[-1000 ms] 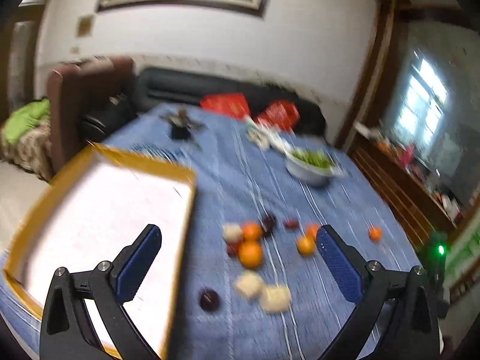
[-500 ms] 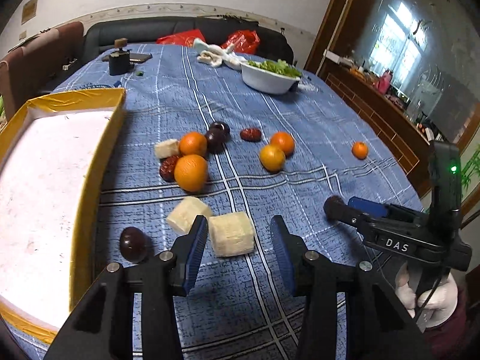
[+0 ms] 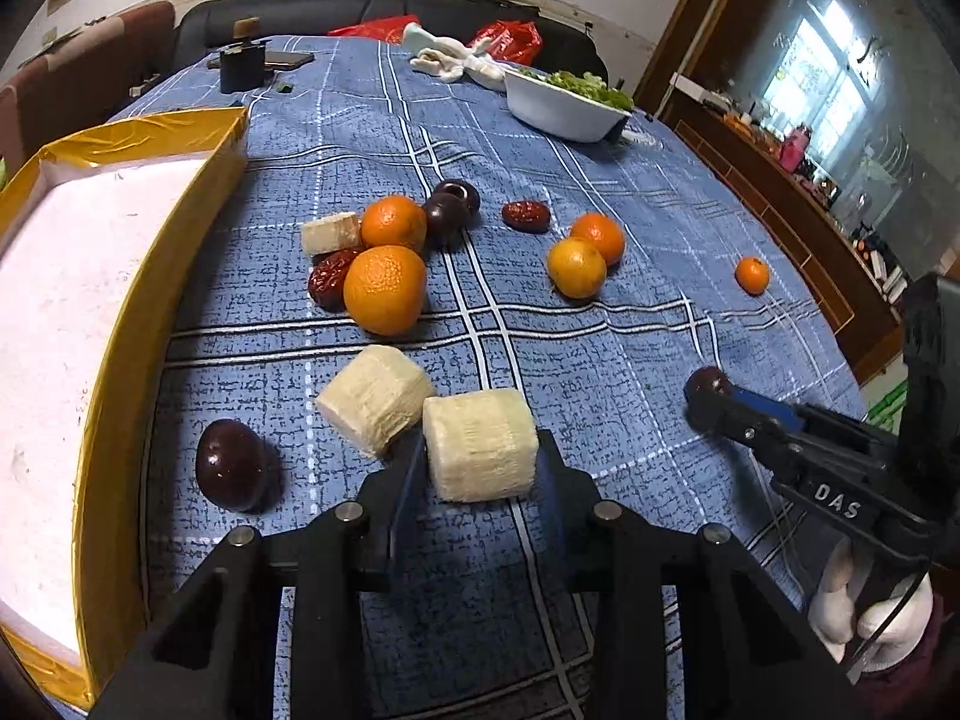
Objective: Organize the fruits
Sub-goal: 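Grasp the white cube with the left tool while the right tool grasps the dark plum, then carry the cube and plum into the yellow-rimmed tray and open both tools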
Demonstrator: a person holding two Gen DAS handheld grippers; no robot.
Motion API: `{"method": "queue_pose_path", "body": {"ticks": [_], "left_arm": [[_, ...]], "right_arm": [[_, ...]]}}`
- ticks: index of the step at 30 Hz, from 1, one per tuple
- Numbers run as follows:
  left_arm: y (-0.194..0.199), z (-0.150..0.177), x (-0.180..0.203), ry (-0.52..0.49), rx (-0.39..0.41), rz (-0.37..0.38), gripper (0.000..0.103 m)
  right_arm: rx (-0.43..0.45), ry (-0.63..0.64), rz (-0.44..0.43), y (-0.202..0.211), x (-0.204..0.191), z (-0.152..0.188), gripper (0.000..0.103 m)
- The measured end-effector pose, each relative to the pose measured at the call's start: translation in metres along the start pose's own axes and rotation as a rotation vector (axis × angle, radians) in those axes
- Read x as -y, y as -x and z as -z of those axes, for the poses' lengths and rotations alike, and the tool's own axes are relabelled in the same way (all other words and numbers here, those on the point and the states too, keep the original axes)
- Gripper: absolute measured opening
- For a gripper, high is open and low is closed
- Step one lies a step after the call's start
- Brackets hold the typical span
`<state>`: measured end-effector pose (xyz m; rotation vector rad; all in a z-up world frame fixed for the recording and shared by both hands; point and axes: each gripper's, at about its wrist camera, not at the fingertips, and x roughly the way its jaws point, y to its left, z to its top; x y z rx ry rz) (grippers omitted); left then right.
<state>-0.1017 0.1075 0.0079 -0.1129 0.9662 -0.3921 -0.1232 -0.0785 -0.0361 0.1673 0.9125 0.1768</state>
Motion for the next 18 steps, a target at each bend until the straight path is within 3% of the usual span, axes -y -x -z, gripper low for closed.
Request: {"method": "queue_pose_path", "body": {"ticks": [10, 14, 18], "left_arm": [[0.061, -0.014, -0.033, 0.090, 0.159, -0.007, 0.034], [0.104, -0.020, -0.078, 0.170, 0.253, -0.090, 0.034], [0.131, -0.017, -0.125, 0.243, 0.294, -0.215, 0.034]], "right_arm": [[0.041, 0.050, -0.007, 0.012, -0.012, 0.002, 0.024], [0.055, 0.090, -0.064, 0.027, -0.038, -0.006, 0.024], [0.080, 0.178, -0.155, 0.040, -0.087, -0.025, 0.024]]}}
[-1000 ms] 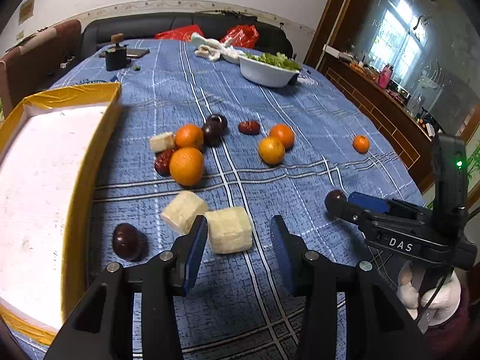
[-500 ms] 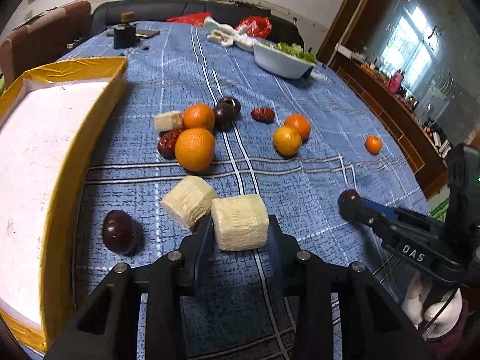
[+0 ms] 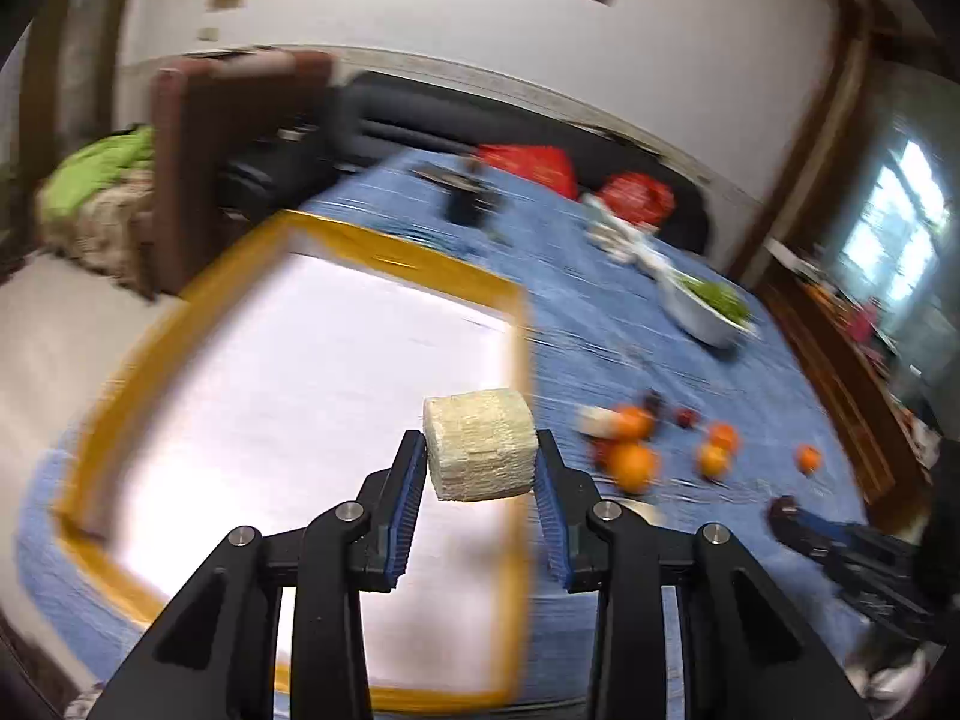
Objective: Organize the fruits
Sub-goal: 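Carry the cube and plum into the yellow-rimmed tray and open both tools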
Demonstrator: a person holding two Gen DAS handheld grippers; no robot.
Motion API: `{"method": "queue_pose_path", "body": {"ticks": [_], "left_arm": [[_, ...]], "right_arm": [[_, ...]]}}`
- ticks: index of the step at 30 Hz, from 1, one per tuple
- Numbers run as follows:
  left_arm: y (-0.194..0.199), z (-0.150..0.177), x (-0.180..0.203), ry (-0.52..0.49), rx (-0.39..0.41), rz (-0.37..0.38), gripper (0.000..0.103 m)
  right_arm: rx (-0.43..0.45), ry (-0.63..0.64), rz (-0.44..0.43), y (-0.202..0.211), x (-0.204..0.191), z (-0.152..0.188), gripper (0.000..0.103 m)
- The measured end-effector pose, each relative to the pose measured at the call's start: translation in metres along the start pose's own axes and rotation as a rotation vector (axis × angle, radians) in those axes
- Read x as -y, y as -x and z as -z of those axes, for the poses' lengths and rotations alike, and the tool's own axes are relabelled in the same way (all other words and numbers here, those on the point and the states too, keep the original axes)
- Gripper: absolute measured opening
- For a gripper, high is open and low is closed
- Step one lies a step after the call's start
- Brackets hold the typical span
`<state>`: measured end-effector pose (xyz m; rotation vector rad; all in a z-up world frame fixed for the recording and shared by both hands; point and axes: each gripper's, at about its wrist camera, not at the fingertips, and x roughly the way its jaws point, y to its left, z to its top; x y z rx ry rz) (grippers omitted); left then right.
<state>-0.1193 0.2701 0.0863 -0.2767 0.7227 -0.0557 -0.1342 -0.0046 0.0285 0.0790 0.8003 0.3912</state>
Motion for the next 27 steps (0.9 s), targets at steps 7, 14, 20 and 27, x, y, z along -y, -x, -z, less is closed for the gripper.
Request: {"method": "queue_pose_path", "body": {"ticks": [7, 14, 20, 27], "left_arm": [[-0.012, 0.007, -0.069, 0.104, -0.044, -0.146, 0.035], [-0.015, 0.017, -0.101, 0.146, -0.080, -0.161, 0.035], [-0.014, 0.019, -0.110, 0.167, -0.074, -0.144, 0.035], [0.000, 0.015, -0.113, 0.215, -0.027, -0.124, 0.067]], "right_arm": [[-0.091, 0.124, -0.256, -0.046, -0.104, -0.031, 0.025], [-0.211, 0.238, -0.323, -0.106, -0.183, -0.022, 0.025], [-0.263, 0.283, -0.287, -0.137, -0.202, -0.013, 0.025], [-0.252, 0.289, -0.282, -0.138, -0.209, -0.009, 0.042]]}}
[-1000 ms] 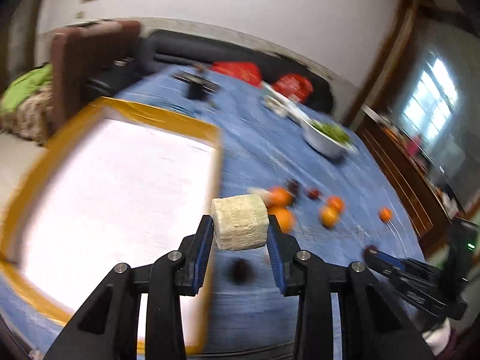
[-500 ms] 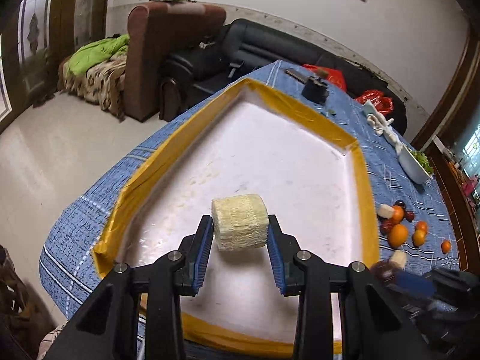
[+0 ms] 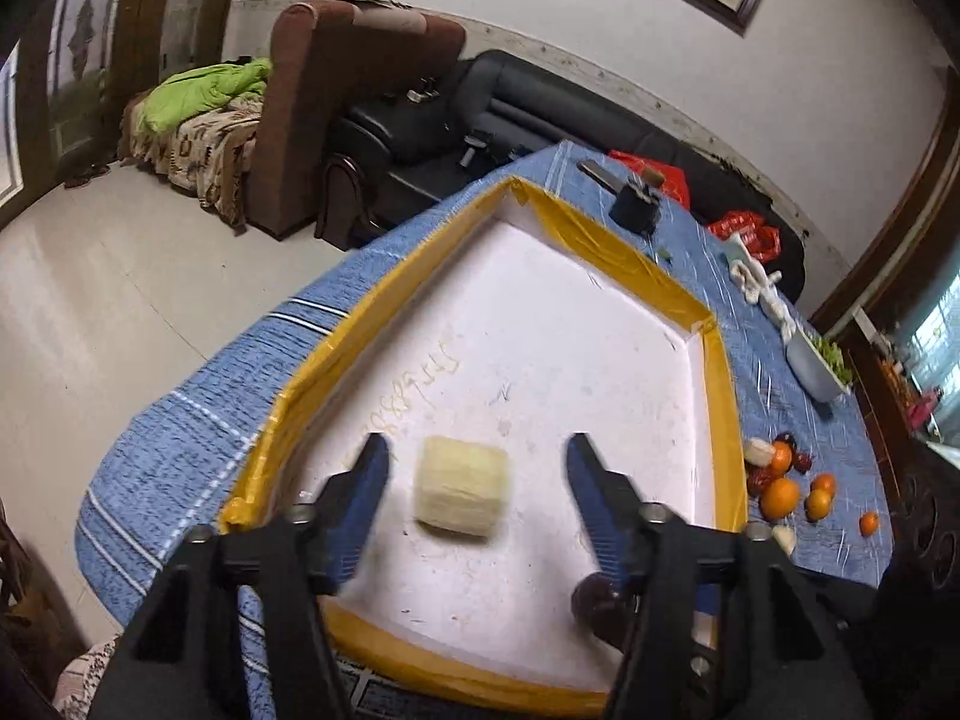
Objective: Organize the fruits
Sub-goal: 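Carry the cube and plum into the yellow-rimmed tray and open both tools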
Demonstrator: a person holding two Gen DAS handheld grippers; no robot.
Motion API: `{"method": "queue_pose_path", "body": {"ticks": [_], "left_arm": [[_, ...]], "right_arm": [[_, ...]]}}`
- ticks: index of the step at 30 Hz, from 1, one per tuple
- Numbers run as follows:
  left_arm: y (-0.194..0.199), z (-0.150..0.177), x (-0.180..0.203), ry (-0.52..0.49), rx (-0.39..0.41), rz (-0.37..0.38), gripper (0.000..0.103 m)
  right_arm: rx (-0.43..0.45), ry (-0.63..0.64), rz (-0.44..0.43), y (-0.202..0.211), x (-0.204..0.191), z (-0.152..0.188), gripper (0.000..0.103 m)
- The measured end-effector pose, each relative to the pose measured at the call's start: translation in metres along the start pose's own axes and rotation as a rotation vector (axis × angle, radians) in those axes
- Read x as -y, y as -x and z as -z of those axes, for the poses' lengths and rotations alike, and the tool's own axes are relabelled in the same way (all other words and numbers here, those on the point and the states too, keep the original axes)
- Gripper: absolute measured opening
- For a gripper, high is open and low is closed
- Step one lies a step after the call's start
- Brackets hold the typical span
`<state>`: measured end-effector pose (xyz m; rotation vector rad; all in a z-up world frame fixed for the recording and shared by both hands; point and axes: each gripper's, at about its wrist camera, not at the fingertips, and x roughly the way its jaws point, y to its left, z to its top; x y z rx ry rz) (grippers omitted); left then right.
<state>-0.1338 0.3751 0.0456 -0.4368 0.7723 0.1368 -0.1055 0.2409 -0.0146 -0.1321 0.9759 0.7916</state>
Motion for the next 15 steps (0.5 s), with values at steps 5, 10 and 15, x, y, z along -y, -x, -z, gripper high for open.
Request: {"method": "queue_pose_path", "body": {"ticks": [5, 10, 15], "left_arm": [[0.009, -0.003, -0.003, 0.042, 0.015, -0.003, 0.068], [0.017, 0.001, 0.023, -0.008, 0.030, 0.047, 0.068], [0.022, 0.012, 0.074, -0.148, 0.022, 0.145, 0.068]], "right_arm": [[0.070, -0.022, -0.002, 0.028, 0.006, 0.004, 0.049], [0.150, -0.119, -0.001, 0.072, 0.040, 0.031, 0.049], [0.226, -0.275, 0.079, 0.116, 0.102, 0.069, 0.049]]}}
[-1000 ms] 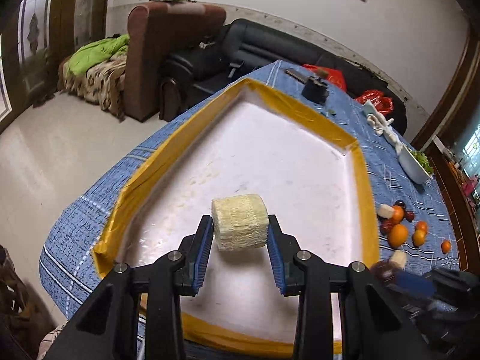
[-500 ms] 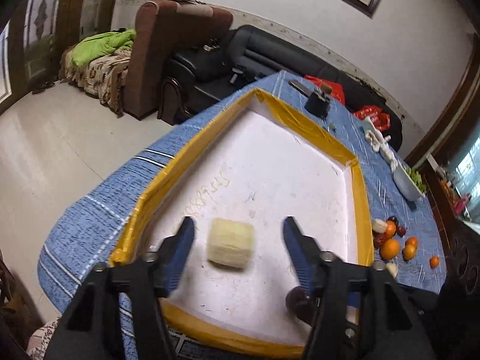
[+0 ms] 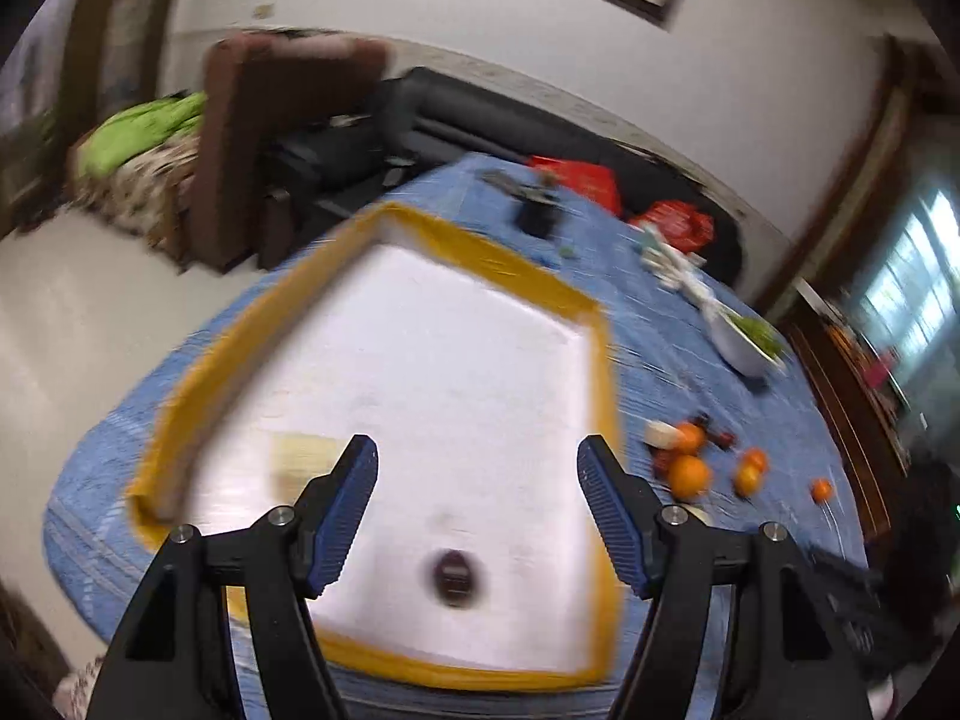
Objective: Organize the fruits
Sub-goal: 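Carry the cube and plum into the yellow-rimmed tray and open both tools, then grasp a second white cube with the right tool while the left tool grasps a plum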
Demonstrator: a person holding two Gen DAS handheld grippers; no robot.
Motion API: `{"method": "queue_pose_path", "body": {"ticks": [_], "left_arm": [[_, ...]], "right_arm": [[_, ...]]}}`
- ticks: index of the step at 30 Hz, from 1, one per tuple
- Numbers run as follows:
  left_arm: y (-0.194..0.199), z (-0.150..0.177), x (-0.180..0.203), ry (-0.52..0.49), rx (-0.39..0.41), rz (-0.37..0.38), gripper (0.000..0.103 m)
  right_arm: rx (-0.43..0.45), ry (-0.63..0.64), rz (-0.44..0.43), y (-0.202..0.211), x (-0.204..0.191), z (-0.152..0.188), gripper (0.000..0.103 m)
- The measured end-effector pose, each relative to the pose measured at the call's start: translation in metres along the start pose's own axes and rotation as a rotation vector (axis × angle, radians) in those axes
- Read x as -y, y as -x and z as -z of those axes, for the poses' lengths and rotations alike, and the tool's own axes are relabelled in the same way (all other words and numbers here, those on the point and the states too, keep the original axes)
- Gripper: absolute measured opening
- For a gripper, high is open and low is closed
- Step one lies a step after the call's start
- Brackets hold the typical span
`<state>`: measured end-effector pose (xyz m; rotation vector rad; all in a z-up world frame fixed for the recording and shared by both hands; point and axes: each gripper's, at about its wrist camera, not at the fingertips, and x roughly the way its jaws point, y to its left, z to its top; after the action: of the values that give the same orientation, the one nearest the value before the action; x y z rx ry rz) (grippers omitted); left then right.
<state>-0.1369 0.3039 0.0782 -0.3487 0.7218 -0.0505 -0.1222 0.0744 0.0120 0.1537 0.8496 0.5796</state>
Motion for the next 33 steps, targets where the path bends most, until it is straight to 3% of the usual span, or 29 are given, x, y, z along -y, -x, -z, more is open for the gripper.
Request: {"method": "queue_pose_path", "body": {"ticks": [5, 9, 15, 19, 24, 25, 26, 33], "left_arm": [[-0.016, 0.016, 0.064, -0.159, -0.056, 0.093, 0.068], [-0.033, 0.034, 0.097, -0.257, -0.117, 0.114, 0.068], [-0.041, 0.040, 0.102, -0.274, -0.147, 0.093, 0.068], [-0.040, 0.041, 0.096, -0.282, -0.153, 0.081, 0.068], [-0.038, 0.044, 0.099, -0.319, -0.148, 0.087, 0.069], [-0.038, 0.045, 0.100, -0.326, -0.150, 0.092, 0.069], [-0.038, 0.046, 0.102, -0.337, -0.152, 0.098, 0.069], [-0.049, 0.055, 0.117, -0.404, -0.189, 0.136, 0.069]], "right_arm": [[0.014, -0.127, 0.137, 0.019, 0.072, 0.004, 0.049], [-0.005, -0.168, 0.131, 0.016, 0.092, 0.003, 0.049], [-0.044, -0.091, 0.076, -0.007, 0.069, 0.000, 0.052], [-0.043, -0.016, 0.062, -0.026, 0.049, -0.008, 0.067], [-0.066, 0.070, 0.088, -0.048, 0.040, -0.010, 0.068], [-0.075, 0.078, 0.093, -0.052, 0.040, -0.009, 0.061], [-0.081, 0.079, 0.090, -0.054, 0.040, -0.008, 0.043], [-0.001, 0.000, 0.077, -0.034, 0.059, -0.006, 0.042]]}}
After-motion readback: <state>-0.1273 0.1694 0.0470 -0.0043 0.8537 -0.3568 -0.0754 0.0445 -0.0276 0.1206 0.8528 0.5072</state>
